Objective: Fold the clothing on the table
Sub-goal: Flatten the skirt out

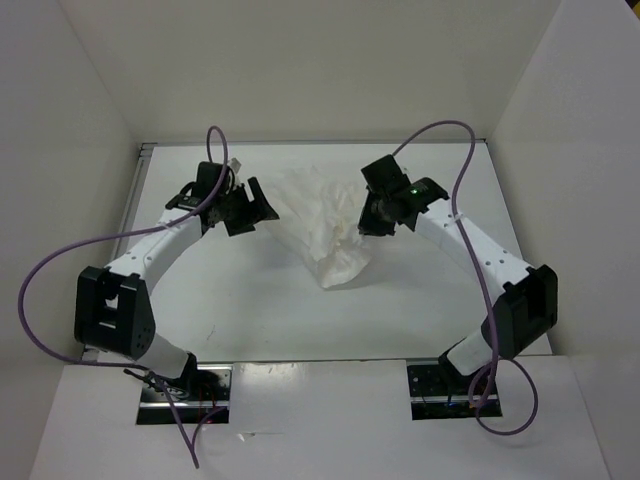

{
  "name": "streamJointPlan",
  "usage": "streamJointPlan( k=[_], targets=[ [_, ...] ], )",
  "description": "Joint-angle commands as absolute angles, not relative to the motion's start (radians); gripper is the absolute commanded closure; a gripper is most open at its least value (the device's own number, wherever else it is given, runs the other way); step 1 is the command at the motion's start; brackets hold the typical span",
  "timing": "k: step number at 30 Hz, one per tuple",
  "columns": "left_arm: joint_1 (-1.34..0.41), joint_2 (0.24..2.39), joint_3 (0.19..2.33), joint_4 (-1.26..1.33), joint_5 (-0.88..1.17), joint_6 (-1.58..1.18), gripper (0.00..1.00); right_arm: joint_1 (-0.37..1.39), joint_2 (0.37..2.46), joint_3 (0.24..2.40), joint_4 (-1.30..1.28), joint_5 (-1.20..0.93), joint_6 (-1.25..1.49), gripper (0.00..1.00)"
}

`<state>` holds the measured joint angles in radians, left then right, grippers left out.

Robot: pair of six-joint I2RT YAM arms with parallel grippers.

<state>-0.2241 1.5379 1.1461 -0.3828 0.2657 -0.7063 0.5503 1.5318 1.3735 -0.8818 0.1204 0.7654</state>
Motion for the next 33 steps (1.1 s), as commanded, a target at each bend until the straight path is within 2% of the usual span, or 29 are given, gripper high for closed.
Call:
streamJointPlan(
  k=[1,7,9,13,14,17,19,23,28,33],
  targets=[
    [-0.219,1.505,1.154,-0.414,0.239,-0.681,0.16,0.549,1.547,1.451,-0.924,0.164,0.694,1.0],
    [-0.21,1.496,1.103,-0.391,0.282,-0.721,0.16,0.607,1.791,1.748,-0.778,0.009,0.56,1.0],
    [-0.21,1.496,1.103,-0.391,0.269,-0.721,0.16,0.607,1.792,1.796,-0.706,-0.107,0.526,1.0],
    [-0.199,1.465,1.114,-0.4,0.245,-0.73,0.16,0.539,1.622,1.801,-0.478,-0.339,0.488,1.0],
    [-0.199,1.465,1.114,-0.4,0.245,-0.73,0.14,0.516,1.517,1.771,-0.353,-0.375,0.511,1.0],
    [-0.19,1.465,1.095,-0.4,0.236,-0.741,0.14,0.399,1.294,1.594,-0.121,-0.463,0.596,1.0],
    [-0.19,1.465,1.085,-0.4,0.236,-0.741,0.14,0.348,1.209,1.475,-0.066,-0.491,0.624,1.0],
    [-0.19,1.465,1.062,-0.39,0.245,-0.75,0.14,0.321,1.176,1.407,-0.335,-0.42,0.572,1.0],
    [-0.19,1.474,1.042,-0.39,0.255,-0.75,0.14,0.321,1.224,1.136,-0.673,-0.434,0.532,1.0],
    [-0.19,1.474,1.011,-0.39,0.265,-0.75,0.14,0.321,1.164,1.037,-0.934,-0.28,0.541,1.0]
  ],
)
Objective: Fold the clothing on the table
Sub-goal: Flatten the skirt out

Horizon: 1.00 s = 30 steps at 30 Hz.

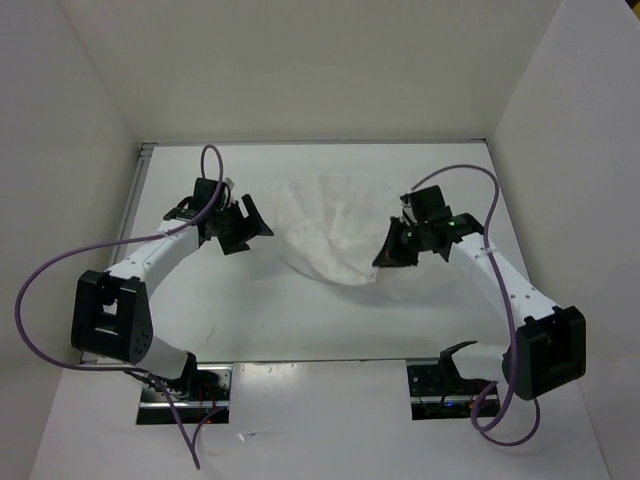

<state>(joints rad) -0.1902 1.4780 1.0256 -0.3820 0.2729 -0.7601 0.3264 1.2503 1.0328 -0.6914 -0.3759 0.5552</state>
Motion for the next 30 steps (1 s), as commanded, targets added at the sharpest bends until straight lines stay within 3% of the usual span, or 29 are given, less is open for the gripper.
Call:
streamJointPlan(
  k=[1,6,16,18,19,20,23,26,30],
  targets=[
    [-0.19,1.474,1.011,-0.39,0.265,-0.75,0.14,0.321,1.164,1.037,-0.968,-0.259,0.532,1.0],
    [-0.199,1.474,1.002,-0.399,0.274,-0.75,0.14,0.321,1.173,1.04,-1.158,-0.227,0.5,1.0],
    [-0.256,1.591,1.104,-0.439,0.393,-0.692,0.16,0.699,1.158,0.957,-1.302,-0.321,0.643,0.97],
    [-0.282,1.591,1.104,-0.439,0.425,-0.681,0.16,0.718,1.167,0.968,-1.302,-0.279,0.667,0.85],
    [-0.282,1.601,1.086,-0.42,0.443,-0.681,0.16,0.718,1.167,0.997,-1.302,-0.247,0.69,0.46],
    [-0.293,1.612,1.065,-0.41,0.463,-0.681,0.16,0.718,1.167,1.081,-1.302,-0.177,0.699,0.42],
    [-0.32,1.68,1.065,-0.4,0.501,-0.681,0.16,0.692,1.199,1.271,-1.29,-0.069,0.727,0.42],
    [-0.365,1.755,1.104,-0.353,0.526,-0.692,0.21,0.594,1.23,1.318,-1.211,0.002,0.727,0.47],
    [-0.422,1.871,1.19,-0.351,0.526,-0.692,0.45,0.52,1.324,1.148,-1.023,-0.102,0.718,0.59]
  ],
)
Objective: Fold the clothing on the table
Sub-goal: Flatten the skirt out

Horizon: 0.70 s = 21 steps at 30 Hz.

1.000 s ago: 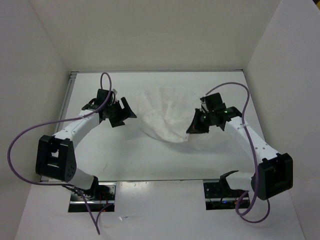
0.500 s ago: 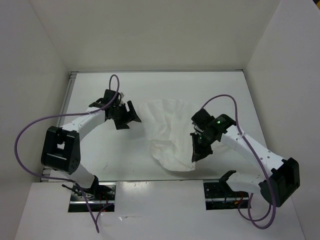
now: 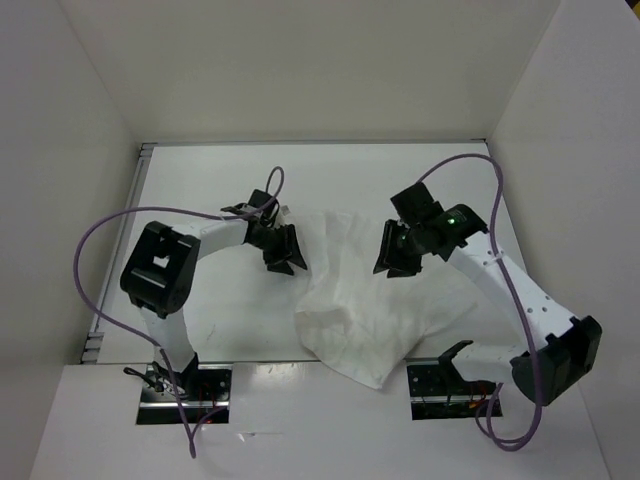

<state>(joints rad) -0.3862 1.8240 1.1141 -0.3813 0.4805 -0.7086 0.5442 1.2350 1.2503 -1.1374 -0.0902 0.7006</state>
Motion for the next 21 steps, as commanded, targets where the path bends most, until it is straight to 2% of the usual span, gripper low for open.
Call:
streamJointPlan(
  k=[1,4,5,9,14,20,21],
  targets=[
    [-0.431,1.911,1.206,-0.36,0.526,-0.683,0.56,0.52,1.372,1.087,-0.967,-0.113,0.718,0.61],
    [-0.452,1.965,1.224,-0.36,0.497,-0.674,0.75,0.511,1.445,1.013,-0.902,-0.1,0.718,0.71],
    [-0.453,1.977,1.233,-0.373,0.471,-0.673,0.87,0.511,1.507,0.988,-0.873,-0.1,0.718,0.73],
    [-0.453,2.06,1.291,-0.394,0.424,-0.664,1.0,0.492,1.676,1.006,-0.804,-0.081,0.68,0.75],
    [-0.387,2.123,1.425,-0.416,0.37,-0.646,1.0,0.402,1.901,1.141,-0.744,-0.071,0.609,0.75],
    [-0.262,2.189,1.618,-0.428,0.333,-0.637,1.0,0.325,2.11,1.501,-0.744,0.023,0.551,0.75],
    [-0.25,2.209,1.649,-0.428,0.333,-0.637,1.0,0.313,2.162,1.613,-0.77,0.047,0.536,0.75]
  ],
)
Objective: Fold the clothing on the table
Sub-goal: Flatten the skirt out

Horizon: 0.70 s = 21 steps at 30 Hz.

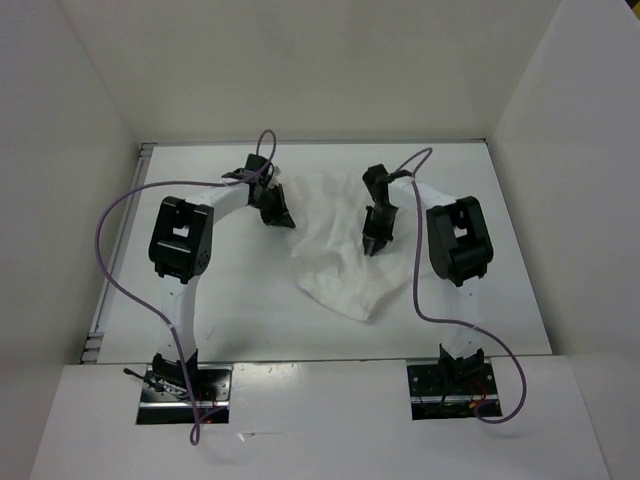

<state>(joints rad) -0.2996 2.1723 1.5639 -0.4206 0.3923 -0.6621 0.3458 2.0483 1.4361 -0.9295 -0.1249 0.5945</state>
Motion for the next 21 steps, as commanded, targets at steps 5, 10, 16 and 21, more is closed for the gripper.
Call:
streamJointPlan(
  k=[5,10,16,21],
  targets=[
    [-0.192,2.223,1.816,-0.471,0.405,-0.627,0.95,0.304,2.157,1.856,-0.795,0.155,0.46,0.71],
    [-0.183,1.956,1.611,-0.393,0.543,-0.67,0.27,0.313,1.866,1.738,-0.764,0.106,0.446,0.58],
    [-0.228,1.865,1.31,-0.247,0.663,-0.86,0.25,0.322,1.695,1.523,-0.784,0.121,0.456,0.56],
    [-0.259,1.893,1.255,-0.19,0.672,-0.949,0.25,0.322,1.594,1.404,-0.793,0.163,0.465,0.55]
  ],
)
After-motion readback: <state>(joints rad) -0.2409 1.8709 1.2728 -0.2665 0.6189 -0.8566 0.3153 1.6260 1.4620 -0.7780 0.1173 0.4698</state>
